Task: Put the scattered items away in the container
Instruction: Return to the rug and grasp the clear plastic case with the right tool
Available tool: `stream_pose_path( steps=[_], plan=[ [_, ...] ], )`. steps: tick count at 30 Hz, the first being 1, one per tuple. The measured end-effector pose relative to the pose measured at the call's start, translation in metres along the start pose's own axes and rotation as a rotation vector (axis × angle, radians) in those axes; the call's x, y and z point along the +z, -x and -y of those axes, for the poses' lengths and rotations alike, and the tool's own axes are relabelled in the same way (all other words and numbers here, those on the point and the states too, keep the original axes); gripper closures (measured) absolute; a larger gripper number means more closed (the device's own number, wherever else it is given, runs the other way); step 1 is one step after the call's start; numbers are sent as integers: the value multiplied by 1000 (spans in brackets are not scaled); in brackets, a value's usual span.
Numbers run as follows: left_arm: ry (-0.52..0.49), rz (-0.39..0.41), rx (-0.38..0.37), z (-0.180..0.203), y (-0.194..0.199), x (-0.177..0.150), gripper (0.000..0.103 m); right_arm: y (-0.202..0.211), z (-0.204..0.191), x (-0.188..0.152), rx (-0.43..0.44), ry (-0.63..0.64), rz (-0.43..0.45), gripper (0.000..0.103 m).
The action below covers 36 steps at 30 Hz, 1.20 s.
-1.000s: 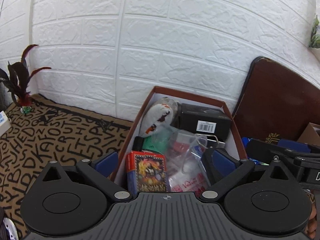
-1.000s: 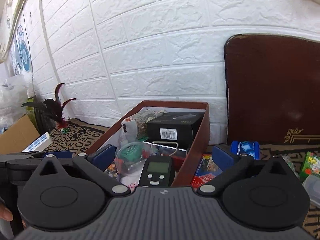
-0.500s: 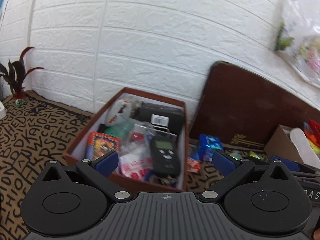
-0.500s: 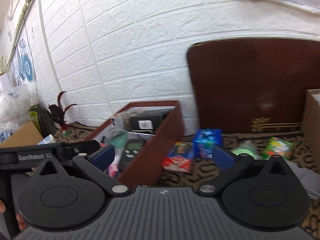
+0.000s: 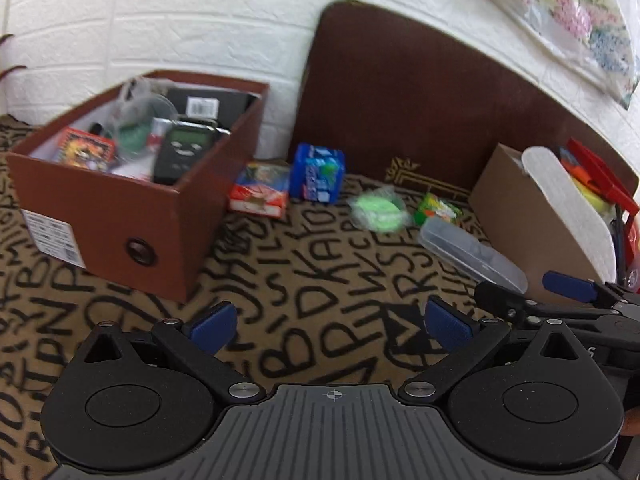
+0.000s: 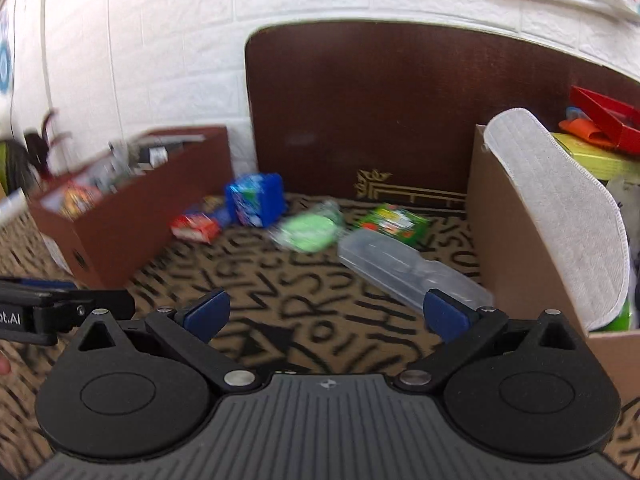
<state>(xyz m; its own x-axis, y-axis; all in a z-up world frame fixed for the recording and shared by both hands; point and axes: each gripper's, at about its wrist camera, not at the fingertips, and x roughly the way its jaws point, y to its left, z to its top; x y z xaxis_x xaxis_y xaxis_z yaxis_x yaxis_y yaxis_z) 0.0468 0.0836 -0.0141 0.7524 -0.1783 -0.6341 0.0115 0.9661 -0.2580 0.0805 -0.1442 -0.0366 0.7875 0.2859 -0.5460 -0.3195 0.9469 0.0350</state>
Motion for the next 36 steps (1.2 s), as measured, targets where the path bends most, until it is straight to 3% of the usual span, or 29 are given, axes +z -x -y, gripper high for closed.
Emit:
stream_pose_path(
  steps=[16,22,27,30,34,36],
  plan=[
    [47,-68,-30,18,-84,17,4,-89,22,5,-85,92,-69,3],
    [80,-98,-41,12,-107,18,7,-114,17,8,-133,205,-98,3],
    [61,-96,-48,10,-105,18,7,-117,22,9,-90,184,-162,4],
    [60,-106,-48,10,-102,17,7,-104,23,9,-29,140,-193,11],
    [59,-121,-59,11,-92,12,7,-88,26,-2,118,-16,-258,40],
    [56,-128,-67,12,-85,7,7,-73,18,-10,136,-22,-236,44]
  ],
)
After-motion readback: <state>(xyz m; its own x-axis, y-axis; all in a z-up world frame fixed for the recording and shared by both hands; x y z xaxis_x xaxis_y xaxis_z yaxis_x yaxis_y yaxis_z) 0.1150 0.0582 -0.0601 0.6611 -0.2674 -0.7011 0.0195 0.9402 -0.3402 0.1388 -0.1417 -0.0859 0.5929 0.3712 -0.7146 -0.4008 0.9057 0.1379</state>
